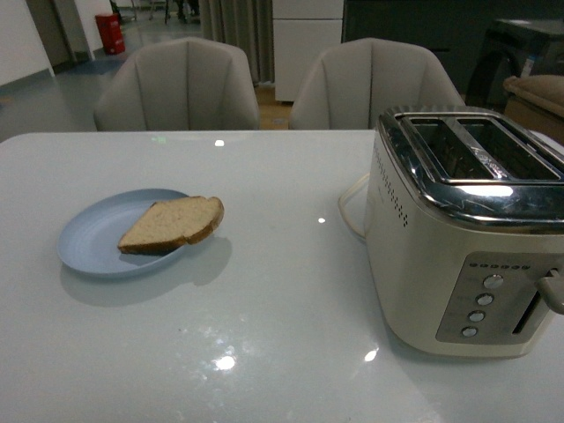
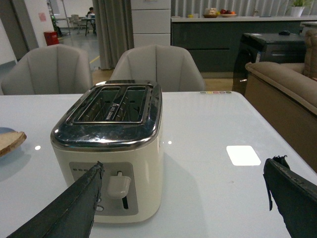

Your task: Left arm holds plate, right arm toasts bread

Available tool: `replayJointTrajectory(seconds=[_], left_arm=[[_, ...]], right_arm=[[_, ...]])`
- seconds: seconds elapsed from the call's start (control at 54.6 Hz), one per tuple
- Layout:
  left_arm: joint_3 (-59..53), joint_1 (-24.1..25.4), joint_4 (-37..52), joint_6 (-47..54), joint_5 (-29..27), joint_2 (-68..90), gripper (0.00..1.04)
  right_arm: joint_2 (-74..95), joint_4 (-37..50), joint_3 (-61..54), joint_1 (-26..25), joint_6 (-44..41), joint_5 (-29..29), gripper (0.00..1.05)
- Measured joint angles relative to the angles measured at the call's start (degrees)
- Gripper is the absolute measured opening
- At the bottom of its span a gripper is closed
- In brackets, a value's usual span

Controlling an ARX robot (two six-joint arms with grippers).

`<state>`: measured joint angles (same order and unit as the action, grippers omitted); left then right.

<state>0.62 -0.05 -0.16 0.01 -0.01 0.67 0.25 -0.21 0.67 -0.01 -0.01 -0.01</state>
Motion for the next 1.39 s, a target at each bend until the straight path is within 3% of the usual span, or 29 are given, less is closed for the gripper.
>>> replayJointTrajectory(seconds=[1.391], left_arm=[[0.0,0.0,0.0,0.0,0.0,0.0,0.98]], right_arm=[[0.0,0.0,0.0,0.0,-0.02,0.0,0.98]])
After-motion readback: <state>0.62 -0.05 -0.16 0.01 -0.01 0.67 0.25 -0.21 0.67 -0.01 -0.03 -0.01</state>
